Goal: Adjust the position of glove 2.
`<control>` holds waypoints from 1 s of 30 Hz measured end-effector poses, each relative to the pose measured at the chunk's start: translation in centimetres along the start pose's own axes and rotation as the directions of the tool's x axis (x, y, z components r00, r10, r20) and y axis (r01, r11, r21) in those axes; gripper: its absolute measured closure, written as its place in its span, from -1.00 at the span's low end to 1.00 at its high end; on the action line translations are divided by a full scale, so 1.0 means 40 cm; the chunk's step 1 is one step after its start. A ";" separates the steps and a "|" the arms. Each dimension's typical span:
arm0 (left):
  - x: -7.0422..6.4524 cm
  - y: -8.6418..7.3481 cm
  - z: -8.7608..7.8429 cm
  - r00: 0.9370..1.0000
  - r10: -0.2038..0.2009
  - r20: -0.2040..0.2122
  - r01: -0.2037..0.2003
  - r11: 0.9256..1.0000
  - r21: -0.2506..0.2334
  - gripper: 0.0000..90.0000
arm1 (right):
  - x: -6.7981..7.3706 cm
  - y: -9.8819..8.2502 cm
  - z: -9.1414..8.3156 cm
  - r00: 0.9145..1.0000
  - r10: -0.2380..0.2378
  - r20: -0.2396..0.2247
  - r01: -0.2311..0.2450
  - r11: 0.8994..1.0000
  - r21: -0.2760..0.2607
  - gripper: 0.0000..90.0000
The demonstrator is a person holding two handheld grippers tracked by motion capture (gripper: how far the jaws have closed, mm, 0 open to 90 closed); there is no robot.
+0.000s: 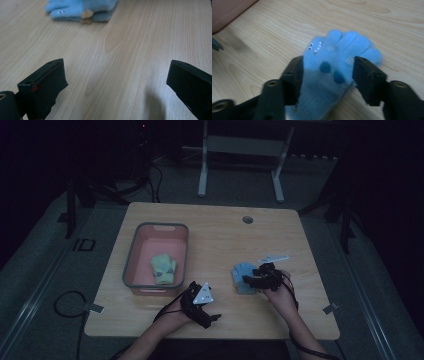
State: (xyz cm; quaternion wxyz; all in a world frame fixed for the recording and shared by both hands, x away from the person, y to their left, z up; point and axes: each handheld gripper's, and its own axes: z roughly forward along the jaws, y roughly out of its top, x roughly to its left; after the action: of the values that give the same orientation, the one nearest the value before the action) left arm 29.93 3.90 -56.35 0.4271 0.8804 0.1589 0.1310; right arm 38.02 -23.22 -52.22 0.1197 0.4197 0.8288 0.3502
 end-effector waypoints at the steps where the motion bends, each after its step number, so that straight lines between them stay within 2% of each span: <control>1: 0.000 0.000 0.000 1.000 0.000 0.000 0.000 1.000 0.000 -0.94 | 0.000 0.000 0.000 1.000 0.000 0.000 0.000 1.000 0.000 -0.11; 2: 0.000 0.006 0.000 1.000 -0.005 0.009 0.005 1.000 -0.010 -0.94 | -0.010 0.000 -0.013 1.000 -0.006 -0.031 0.005 1.000 -0.008 -0.33; 4: -0.003 0.012 0.000 1.000 -0.001 0.014 0.001 1.000 -0.020 -0.94 | -0.012 0.000 -0.014 0.999 -0.008 -0.038 0.008 1.000 -0.007 -0.37; 6: -0.006 0.019 0.003 1.000 -0.002 0.022 0.003 1.000 -0.028 -0.94 | -0.017 -0.003 -0.022 0.998 -0.025 -0.056 0.024 1.000 -0.016 -0.55; 7: -0.006 0.019 0.003 1.000 -0.002 0.022 0.003 1.000 -0.028 -0.94 | -0.017 -0.003 -0.022 0.998 -0.025 -0.056 0.024 1.000 -0.016 -0.55; 8: -0.009 0.027 0.008 0.999 -0.009 0.034 0.010 1.000 -0.027 -0.94 | -0.020 -0.004 -0.025 0.998 -0.028 -0.064 0.026 0.999 -0.020 -0.63; 9: -0.010 0.030 0.010 0.999 -0.011 0.039 0.012 1.000 -0.027 -0.92 | -0.028 -0.009 -0.037 0.995 -0.062 -0.079 0.059 0.998 -0.038 -0.69; 11: -0.012 0.038 0.011 0.999 -0.017 0.042 0.019 0.999 -0.030 -0.92 | -0.034 -0.013 -0.047 0.993 -0.070 -0.099 0.063 0.995 -0.077 -0.69; 12: -0.011 0.042 0.012 0.998 -0.020 0.067 0.022 0.999 -0.039 -0.92 | -0.034 -0.013 -0.047 0.993 -0.070 -0.099 0.063 0.995 -0.077 -0.69; 13: -0.011 0.042 0.012 0.998 -0.020 0.067 0.022 0.999 -0.039 -0.92 | -0.034 -0.013 -0.047 0.993 -0.070 -0.099 0.063 0.995 -0.077 -0.69; 14: -0.011 0.051 0.014 0.996 -0.014 0.085 0.017 0.999 -0.030 -0.92 | -0.036 -0.015 -0.051 0.992 -0.089 -0.089 0.081 0.993 -0.090 -0.69; 15: -0.010 0.060 0.017 0.995 -0.015 0.095 0.017 1.000 -0.023 -0.92 | -0.041 -0.019 -0.061 0.988 -0.133 -0.078 0.124 0.985 -0.118 -0.69; 20: -0.004 0.083 0.027 0.995 -0.007 0.102 0.008 1.000 -0.014 -0.92 | -0.054 -0.023 -0.068 0.985 -0.161 -0.064 0.152 0.981 -0.122 -0.68; 21: 0.001 0.094 0.034 0.994 -0.008 0.109 0.009 1.000 -0.009 -0.92 | -0.061 -0.024 -0.070 0.983 -0.175 -0.049 0.168 0.978 -0.123 -0.68; 25: 0.009 0.115 0.048 0.994 0.010 0.111 -0.011 1.000 0.008 -0.92 | -0.072 -0.027 -0.075 0.984 -0.169 -0.051 0.162 0.978 -0.131 -0.69; 30: 0.024 0.134 0.065 0.994 0.010 0.111 -0.011 1.000 0.013 -0.91 | -0.080 -0.028 -0.080 0.987 -0.148 -0.059 0.140 0.982 -0.124 -0.70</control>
State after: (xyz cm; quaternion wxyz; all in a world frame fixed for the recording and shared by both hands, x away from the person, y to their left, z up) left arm 32.66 -0.70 -53.59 0.4286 0.8901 0.1311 0.0828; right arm 37.75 -27.69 -50.96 0.1414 0.3385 0.8382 0.4035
